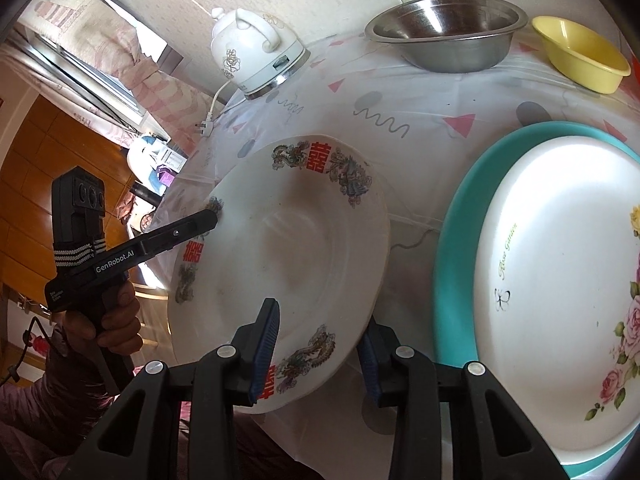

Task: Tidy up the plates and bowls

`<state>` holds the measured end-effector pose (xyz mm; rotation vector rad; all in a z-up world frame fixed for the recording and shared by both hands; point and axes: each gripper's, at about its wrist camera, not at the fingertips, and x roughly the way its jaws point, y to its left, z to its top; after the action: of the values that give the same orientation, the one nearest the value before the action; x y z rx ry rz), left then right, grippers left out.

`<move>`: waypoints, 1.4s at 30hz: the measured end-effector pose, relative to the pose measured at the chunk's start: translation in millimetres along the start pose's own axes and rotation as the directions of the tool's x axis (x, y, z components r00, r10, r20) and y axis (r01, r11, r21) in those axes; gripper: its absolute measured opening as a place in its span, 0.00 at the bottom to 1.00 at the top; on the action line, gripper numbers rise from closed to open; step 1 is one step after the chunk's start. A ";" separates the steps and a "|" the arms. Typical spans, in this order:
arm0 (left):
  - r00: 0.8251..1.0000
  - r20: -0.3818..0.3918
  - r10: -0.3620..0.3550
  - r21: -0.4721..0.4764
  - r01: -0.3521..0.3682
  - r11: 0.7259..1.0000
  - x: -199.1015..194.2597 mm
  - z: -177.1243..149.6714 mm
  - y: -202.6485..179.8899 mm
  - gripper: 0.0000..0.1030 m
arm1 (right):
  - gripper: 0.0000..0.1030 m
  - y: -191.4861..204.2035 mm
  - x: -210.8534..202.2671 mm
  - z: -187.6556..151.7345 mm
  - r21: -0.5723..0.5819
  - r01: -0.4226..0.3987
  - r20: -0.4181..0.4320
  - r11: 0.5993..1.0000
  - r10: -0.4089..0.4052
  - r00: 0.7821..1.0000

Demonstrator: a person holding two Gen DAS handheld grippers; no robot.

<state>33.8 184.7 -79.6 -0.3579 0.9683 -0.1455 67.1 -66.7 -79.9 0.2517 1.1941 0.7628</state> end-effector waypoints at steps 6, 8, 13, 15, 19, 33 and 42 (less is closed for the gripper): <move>0.998 -0.008 0.056 0.071 -0.055 0.996 9.9 -4.3 -9.0 0.30 | 0.26 1.1 5.8 -0.4 -0.025 0.060 -0.013 0.998 -0.060 0.998; 0.999 -0.017 0.045 0.062 -0.044 0.997 11.5 -5.6 -7.1 0.30 | 0.26 2.8 6.6 0.2 -0.031 0.067 -0.013 0.997 -0.068 0.998; 0.998 -0.021 0.062 0.059 -0.061 0.996 9.8 -10.1 -11.1 0.30 | 0.26 -2.8 5.1 -0.5 0.010 0.043 -0.008 0.999 -0.042 0.999; 0.998 -0.014 0.058 0.065 -0.057 0.996 9.3 -12.3 -10.9 0.30 | 0.26 -1.0 4.8 -1.2 0.005 0.051 -0.005 0.999 -0.051 0.999; 0.998 -0.022 0.054 0.068 -0.052 0.996 9.8 -11.8 -10.4 0.30 | 0.23 3.3 5.1 -0.8 -0.021 0.090 0.002 0.996 -0.090 0.996; 1.000 0.009 0.022 0.107 -0.023 0.994 -3.3 -22.1 -22.2 0.28 | 0.23 6.7 -13.4 -3.3 -0.085 0.140 0.064 0.986 -0.135 0.989; 0.998 0.055 -0.022 0.151 0.013 0.989 -11.2 -14.1 -40.9 0.27 | 0.23 1.3 -32.7 0.2 -0.079 0.153 0.108 0.985 -0.144 0.984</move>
<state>17.4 146.5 -63.4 -0.2308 0.8924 -0.2219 61.6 -87.0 -54.9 0.1259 1.0680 0.6618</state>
